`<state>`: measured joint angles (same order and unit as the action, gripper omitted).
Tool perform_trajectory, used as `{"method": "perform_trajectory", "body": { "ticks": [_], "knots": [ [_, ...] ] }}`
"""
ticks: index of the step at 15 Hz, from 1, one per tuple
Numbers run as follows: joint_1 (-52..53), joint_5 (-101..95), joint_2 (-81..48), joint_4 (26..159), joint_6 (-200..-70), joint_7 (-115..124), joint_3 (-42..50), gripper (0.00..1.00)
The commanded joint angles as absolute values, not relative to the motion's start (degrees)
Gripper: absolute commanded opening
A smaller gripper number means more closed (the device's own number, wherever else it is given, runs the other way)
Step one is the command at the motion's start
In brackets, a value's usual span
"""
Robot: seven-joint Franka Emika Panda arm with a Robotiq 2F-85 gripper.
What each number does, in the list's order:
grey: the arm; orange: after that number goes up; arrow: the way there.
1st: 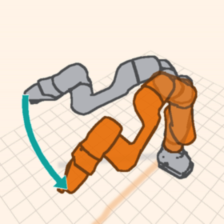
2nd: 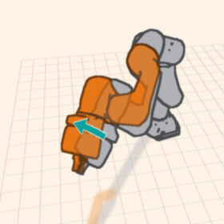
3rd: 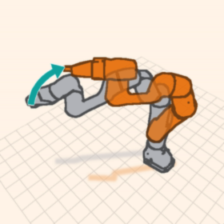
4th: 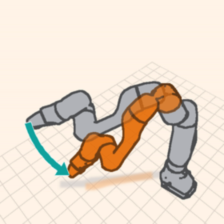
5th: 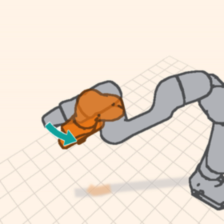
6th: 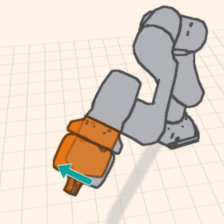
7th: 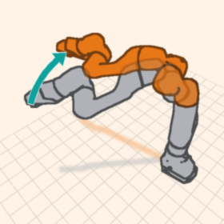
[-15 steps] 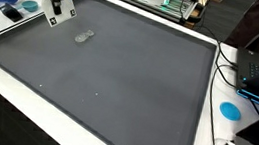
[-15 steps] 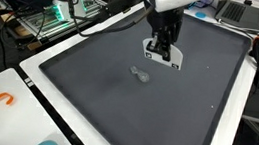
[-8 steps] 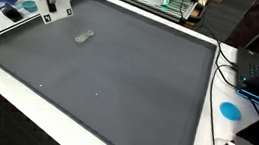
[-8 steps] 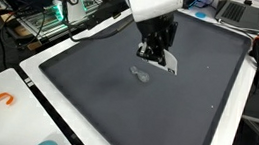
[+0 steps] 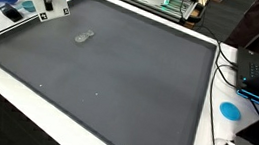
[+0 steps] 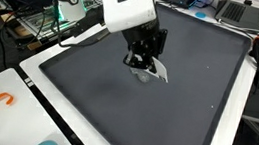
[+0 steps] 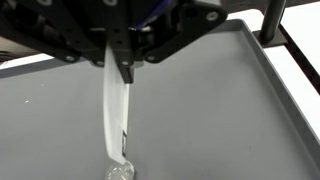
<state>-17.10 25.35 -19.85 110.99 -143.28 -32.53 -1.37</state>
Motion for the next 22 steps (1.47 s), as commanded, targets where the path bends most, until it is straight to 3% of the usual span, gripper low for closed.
{"method": "perform_trajectory", "body": {
  "ticks": [1,22],
  "knots": [
    [-18.1,26.7,-18.8,113.5,-144.0,-36.0,-2.1,0.01],
    [-16.6,22.5,-16.9,115.2,-129.7,-37.3,1.4,0.01]
  ]
}}
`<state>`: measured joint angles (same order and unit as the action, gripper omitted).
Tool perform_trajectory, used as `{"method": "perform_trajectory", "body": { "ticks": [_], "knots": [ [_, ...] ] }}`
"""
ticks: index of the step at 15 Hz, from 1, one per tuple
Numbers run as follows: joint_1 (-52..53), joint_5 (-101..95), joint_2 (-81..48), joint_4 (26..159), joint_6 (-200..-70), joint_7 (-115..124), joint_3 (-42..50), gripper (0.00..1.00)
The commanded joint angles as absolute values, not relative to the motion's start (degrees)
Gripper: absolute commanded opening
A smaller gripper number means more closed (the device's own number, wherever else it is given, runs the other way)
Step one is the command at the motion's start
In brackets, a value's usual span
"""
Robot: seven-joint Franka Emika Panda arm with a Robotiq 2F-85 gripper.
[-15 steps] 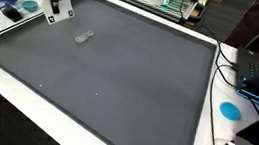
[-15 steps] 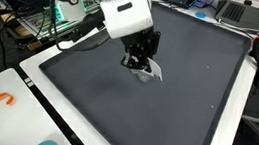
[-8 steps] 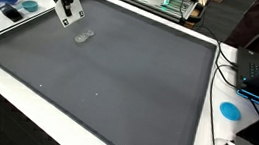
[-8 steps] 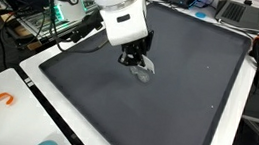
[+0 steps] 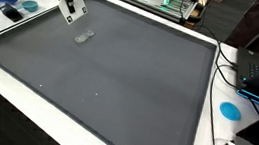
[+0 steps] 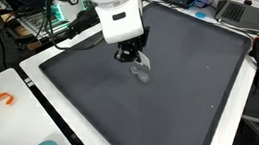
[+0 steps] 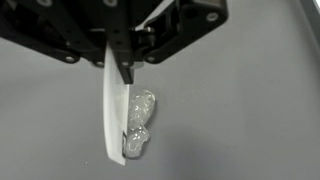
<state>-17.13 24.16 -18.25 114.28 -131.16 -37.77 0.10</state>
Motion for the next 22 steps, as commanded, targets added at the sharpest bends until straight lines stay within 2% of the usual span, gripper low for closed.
{"method": "perform_trajectory", "body": {
  "ticks": [1,22],
  "knots": [
    [-16.6,22.3,-16.8,115.1,-129.8,-37.1,1.6,0.01],
    [-9.8,7.7,-13.4,114.8,-129.6,-22.5,2.6,0.01]
  ]
}}
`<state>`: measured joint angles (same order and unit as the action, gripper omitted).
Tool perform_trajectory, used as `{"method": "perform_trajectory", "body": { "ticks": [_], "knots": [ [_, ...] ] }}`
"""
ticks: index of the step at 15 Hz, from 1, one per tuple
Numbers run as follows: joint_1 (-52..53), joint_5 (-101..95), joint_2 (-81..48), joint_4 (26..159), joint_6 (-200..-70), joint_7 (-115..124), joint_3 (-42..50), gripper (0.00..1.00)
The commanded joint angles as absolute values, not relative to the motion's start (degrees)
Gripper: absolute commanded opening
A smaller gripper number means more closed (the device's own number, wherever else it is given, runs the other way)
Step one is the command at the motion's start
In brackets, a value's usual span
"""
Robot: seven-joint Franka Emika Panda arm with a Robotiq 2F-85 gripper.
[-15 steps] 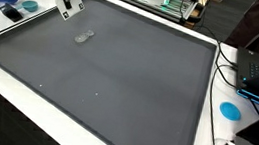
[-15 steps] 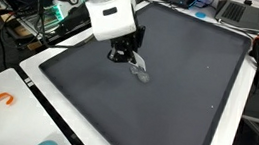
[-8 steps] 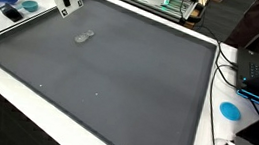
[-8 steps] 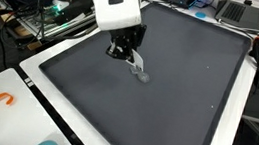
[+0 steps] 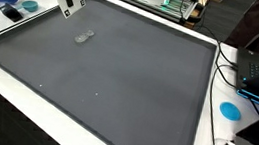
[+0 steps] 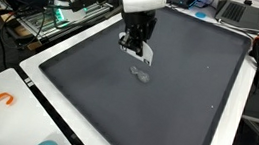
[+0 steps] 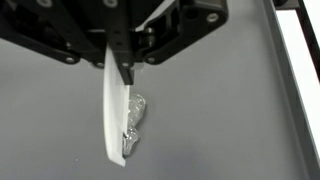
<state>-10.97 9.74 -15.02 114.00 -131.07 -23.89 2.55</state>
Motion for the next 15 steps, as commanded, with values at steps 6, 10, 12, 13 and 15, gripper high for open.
{"method": "perform_trajectory", "body": {
  "ticks": [6,10,12,13,15],
  "knots": [
    [-7.3,5.2,-12.3,114.7,-128.5,-19.4,2.5,0.01],
    [-5.5,3.0,-12.0,114.6,-128.1,-14.7,2.4,0.01],
    [-4.5,1.9,-11.9,114.4,-127.7,-12.2,2.3,0.01],
    [-4.0,1.5,-11.9,114.4,-127.7,-11.0,2.2,0.01],
    [-3.0,0.4,-11.8,114.3,-127.6,-8.3,2.0,0.01]
  ]
}}
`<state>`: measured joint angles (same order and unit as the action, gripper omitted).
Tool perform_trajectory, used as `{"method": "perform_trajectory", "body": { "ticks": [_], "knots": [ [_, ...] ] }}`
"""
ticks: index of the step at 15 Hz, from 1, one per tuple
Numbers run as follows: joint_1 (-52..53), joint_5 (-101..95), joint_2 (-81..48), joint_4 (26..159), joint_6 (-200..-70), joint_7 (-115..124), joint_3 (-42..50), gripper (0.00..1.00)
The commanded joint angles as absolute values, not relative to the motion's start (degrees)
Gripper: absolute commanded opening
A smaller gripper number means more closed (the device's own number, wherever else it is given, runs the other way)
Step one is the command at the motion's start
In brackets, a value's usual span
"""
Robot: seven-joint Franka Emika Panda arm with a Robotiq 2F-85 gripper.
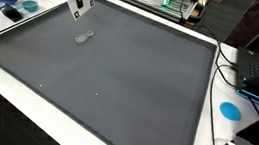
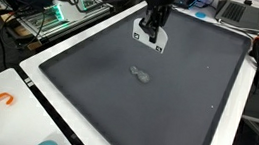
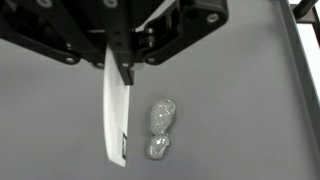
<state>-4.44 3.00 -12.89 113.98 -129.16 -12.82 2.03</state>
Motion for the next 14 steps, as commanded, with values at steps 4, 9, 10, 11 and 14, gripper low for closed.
{"method": "perform_trajectory", "body": {
  "ticks": [4,9,10,11,14],
  "knots": [
    [-1.4,-0.8,-10.9,114.4,-128.0,-5.2,1.3,0.01],
    [-1.1,-2.7,-9.1,115.2,-130.1,-11.6,0.3,0.01],
    [-1.2,-2.9,-8.7,115.2,-130.1,-14.0,0.0,0.01],
    [-1.4,-2.3,-8.3,115.3,-129.8,-17.3,-0.3,0.01],
    [-1.9,-2.3,-7.2,115.3,-129.8,-27.5,-0.7,0.01]
  ]
}}
